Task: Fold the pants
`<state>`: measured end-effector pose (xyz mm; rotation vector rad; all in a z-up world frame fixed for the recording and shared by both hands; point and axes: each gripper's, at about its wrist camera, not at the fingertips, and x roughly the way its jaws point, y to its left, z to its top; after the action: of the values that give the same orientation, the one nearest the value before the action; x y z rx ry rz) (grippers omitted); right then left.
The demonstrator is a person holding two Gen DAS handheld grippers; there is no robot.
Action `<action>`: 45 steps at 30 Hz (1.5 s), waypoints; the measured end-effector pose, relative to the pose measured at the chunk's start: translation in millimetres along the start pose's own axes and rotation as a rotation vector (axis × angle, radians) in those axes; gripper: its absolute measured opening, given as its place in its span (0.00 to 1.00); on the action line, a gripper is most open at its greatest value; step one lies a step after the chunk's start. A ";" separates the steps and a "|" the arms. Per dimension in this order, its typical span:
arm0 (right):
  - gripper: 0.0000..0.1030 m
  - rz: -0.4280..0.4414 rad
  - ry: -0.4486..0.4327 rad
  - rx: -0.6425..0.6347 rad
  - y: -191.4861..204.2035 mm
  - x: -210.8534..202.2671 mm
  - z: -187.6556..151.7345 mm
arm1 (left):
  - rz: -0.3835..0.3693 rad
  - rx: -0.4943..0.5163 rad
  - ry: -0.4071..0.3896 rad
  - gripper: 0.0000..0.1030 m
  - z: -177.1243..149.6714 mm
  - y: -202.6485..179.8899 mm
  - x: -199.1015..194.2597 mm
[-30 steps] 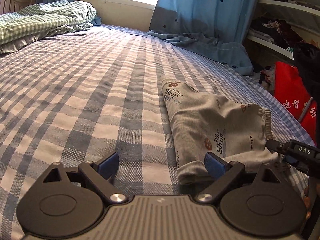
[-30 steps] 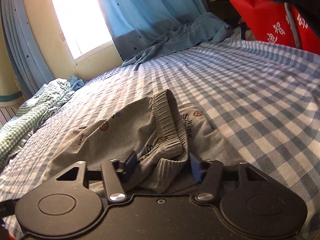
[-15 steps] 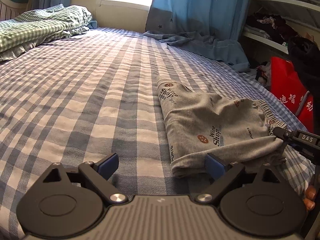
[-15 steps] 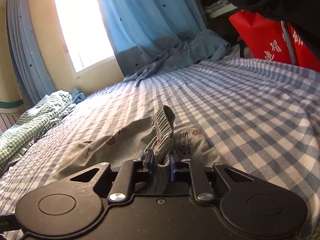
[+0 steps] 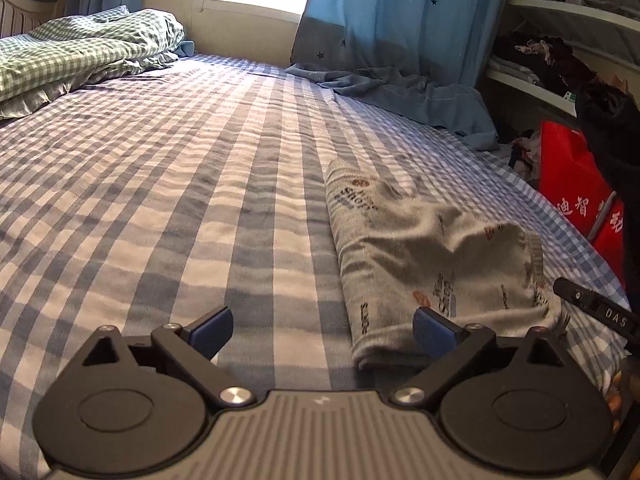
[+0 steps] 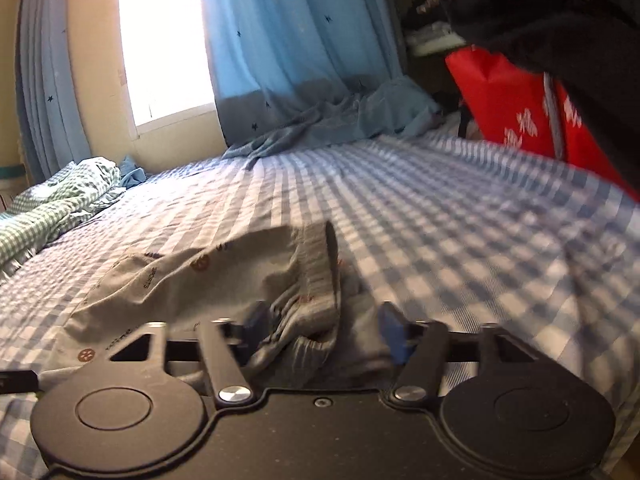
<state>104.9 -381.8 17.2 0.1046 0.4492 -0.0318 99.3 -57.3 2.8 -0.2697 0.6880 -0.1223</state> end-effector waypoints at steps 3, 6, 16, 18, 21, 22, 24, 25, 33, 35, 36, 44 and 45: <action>0.86 -0.020 -0.039 -0.133 13.5 11.5 16.2 | -0.026 0.008 -0.042 1.00 29.6 -5.3 16.4; 0.99 -0.057 -0.080 -0.285 29.0 34.1 26.3 | 0.001 0.098 -0.063 1.00 58.2 -19.6 46.9; 0.99 -0.247 0.021 -0.450 24.1 119.0 26.8 | 0.106 0.201 -0.002 1.00 84.9 -28.2 145.9; 0.99 -0.242 0.050 -0.420 18.4 125.8 16.8 | 0.109 0.167 0.020 1.00 80.0 -19.0 156.2; 0.99 -0.242 0.051 -0.413 17.3 127.7 14.5 | 0.092 0.146 0.010 1.00 74.0 -12.6 156.9; 0.99 -0.241 0.053 -0.413 17.0 128.7 14.0 | 0.096 0.149 0.009 1.00 75.0 -13.8 155.2; 0.99 -0.237 0.041 -0.402 16.3 124.4 16.0 | 0.114 0.152 0.012 1.00 76.7 -13.5 147.2; 0.99 -0.248 0.019 -0.396 17.5 117.6 17.8 | 0.124 0.156 0.008 1.00 76.3 -15.1 139.7; 0.99 -0.126 -0.053 -0.356 60.1 39.3 10.6 | 0.046 0.099 -0.011 1.00 44.8 -6.6 68.8; 0.99 -0.111 -0.030 -0.375 70.5 30.3 -0.5 | 0.041 0.102 0.023 1.00 30.0 -3.7 62.2; 0.99 -0.110 -0.017 -0.378 73.5 26.9 -6.5 | 0.047 0.105 0.029 1.00 20.9 -1.7 57.8; 0.99 -0.135 0.086 -0.249 53.9 2.2 -48.3 | 0.061 0.173 -0.029 0.99 -27.9 1.9 19.2; 0.99 -0.137 0.093 -0.226 50.5 -0.8 -52.6 | 0.062 0.185 -0.032 0.99 -31.1 0.5 17.5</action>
<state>84.2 -326.0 -24.7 -0.1479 0.5490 -0.1107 92.8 -66.7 -31.0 -0.0729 0.6478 -0.1210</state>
